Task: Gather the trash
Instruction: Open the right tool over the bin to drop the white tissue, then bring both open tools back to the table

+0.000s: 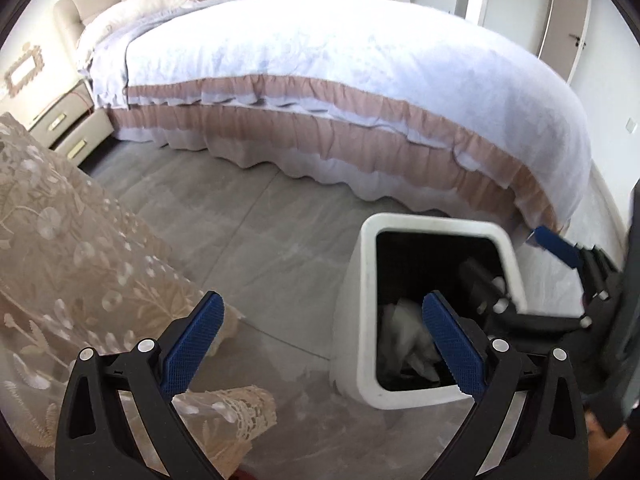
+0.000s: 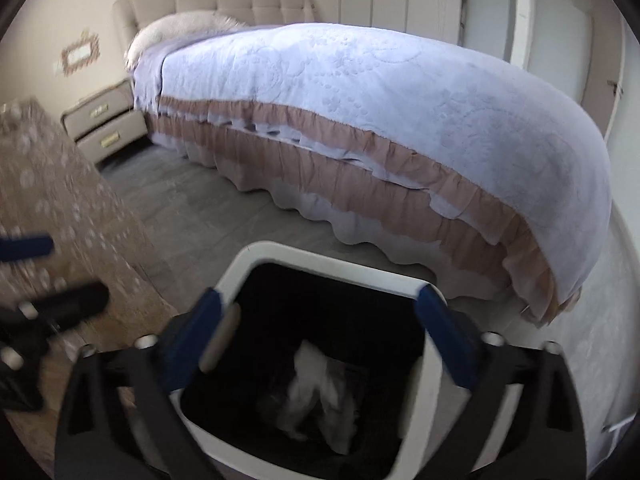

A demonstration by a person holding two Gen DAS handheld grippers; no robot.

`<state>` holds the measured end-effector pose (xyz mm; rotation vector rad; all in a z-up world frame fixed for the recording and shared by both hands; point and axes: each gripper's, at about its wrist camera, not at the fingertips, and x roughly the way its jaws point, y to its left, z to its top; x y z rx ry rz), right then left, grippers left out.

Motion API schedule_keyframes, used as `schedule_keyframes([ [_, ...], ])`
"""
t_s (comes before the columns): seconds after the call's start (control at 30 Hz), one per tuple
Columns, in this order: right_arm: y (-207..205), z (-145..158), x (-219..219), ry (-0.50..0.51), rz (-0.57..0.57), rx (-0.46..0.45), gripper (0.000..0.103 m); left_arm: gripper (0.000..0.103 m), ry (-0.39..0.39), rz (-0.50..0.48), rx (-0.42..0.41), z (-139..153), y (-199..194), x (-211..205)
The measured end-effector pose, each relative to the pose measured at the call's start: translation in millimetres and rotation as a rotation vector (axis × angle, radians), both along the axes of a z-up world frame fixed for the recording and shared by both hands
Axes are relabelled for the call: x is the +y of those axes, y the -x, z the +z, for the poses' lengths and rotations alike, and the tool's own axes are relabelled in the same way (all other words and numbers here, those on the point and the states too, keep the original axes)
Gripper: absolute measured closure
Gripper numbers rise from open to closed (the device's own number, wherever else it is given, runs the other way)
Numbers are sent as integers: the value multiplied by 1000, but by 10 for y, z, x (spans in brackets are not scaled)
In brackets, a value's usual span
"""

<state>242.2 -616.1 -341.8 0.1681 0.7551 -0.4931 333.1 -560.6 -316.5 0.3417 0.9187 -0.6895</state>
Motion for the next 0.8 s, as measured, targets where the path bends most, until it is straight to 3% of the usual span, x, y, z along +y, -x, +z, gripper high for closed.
schedule_keyframes([
  [0.2,107,118,20,-10,-18,-26,5,5,71,10,-18,269,92,44],
  [0.57,425,1208,383,46,55,-291,5,5,241,67,-135,1280,424,483],
  [0.8,633,1802,786,71,177,-427,5,5,255,143,-271,1833,807,1252],
])
